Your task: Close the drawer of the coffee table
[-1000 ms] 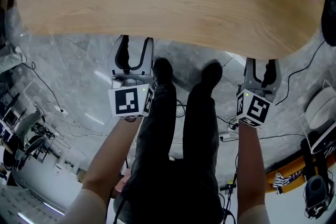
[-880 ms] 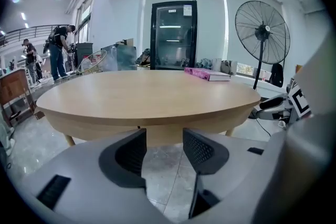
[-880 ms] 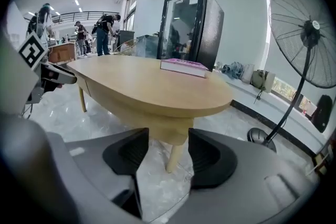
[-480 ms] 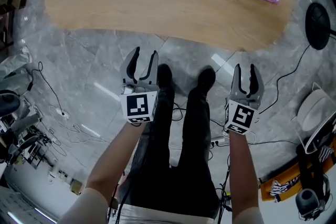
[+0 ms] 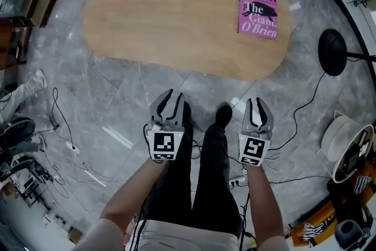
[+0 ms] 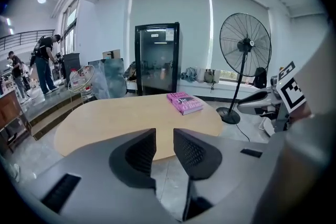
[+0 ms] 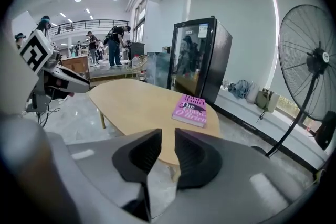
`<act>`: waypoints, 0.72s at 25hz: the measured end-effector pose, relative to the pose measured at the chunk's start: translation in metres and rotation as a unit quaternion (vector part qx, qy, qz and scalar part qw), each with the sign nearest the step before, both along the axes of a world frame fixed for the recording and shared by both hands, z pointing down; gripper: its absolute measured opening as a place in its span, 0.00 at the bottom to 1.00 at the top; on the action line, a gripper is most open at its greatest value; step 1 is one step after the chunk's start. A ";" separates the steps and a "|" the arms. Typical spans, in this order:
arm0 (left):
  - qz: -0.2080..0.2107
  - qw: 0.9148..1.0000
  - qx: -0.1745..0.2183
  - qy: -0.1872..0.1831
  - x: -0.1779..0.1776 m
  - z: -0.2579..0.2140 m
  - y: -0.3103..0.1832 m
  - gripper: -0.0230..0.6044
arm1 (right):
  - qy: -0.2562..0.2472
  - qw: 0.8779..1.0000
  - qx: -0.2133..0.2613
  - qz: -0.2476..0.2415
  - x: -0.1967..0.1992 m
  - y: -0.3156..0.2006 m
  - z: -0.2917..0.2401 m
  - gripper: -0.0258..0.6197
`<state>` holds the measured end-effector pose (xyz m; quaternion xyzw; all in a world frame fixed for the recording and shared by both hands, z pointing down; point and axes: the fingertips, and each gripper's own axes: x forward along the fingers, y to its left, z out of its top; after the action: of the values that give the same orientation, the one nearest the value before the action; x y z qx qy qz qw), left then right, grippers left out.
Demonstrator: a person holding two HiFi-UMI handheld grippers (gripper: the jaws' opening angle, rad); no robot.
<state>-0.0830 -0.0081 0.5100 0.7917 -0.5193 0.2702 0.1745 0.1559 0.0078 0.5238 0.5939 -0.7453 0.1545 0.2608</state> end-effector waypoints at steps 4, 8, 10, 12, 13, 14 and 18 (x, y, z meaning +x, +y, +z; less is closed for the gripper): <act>-0.001 1.000 0.006 0.005 -0.003 -0.045 -0.002 0.12 | -0.008 1.000 0.013 -0.001 -0.003 -0.003 -0.049 0.11; -0.009 1.000 -0.007 0.013 -0.005 -0.088 0.000 0.11 | -0.013 1.000 0.020 -0.011 -0.009 -0.002 -0.097 0.09; -0.010 1.000 -0.011 0.019 -0.004 -0.115 0.004 0.10 | -0.020 1.000 0.019 -0.012 -0.010 0.003 -0.122 0.07; -0.011 1.000 -0.008 0.027 -0.003 -0.142 0.006 0.09 | -0.029 0.999 0.022 -0.007 -0.009 0.007 -0.148 0.06; -0.011 0.999 -0.005 0.030 -0.002 -0.155 0.006 0.09 | -0.033 0.999 0.024 -0.004 -0.008 0.007 -0.160 0.06; -0.011 0.999 -0.001 0.033 -0.002 -0.167 0.006 0.08 | -0.036 0.999 0.027 -0.001 -0.006 0.007 -0.170 0.06; -0.015 0.999 -0.002 0.039 -0.003 -0.203 0.007 0.05 | -0.036 0.999 0.024 0.007 0.002 0.012 -0.200 0.06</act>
<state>-0.0859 -0.0014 0.3072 0.7936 -0.5233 0.2372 0.2003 0.1581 0.0196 0.3239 0.5992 -0.7536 0.1594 0.2181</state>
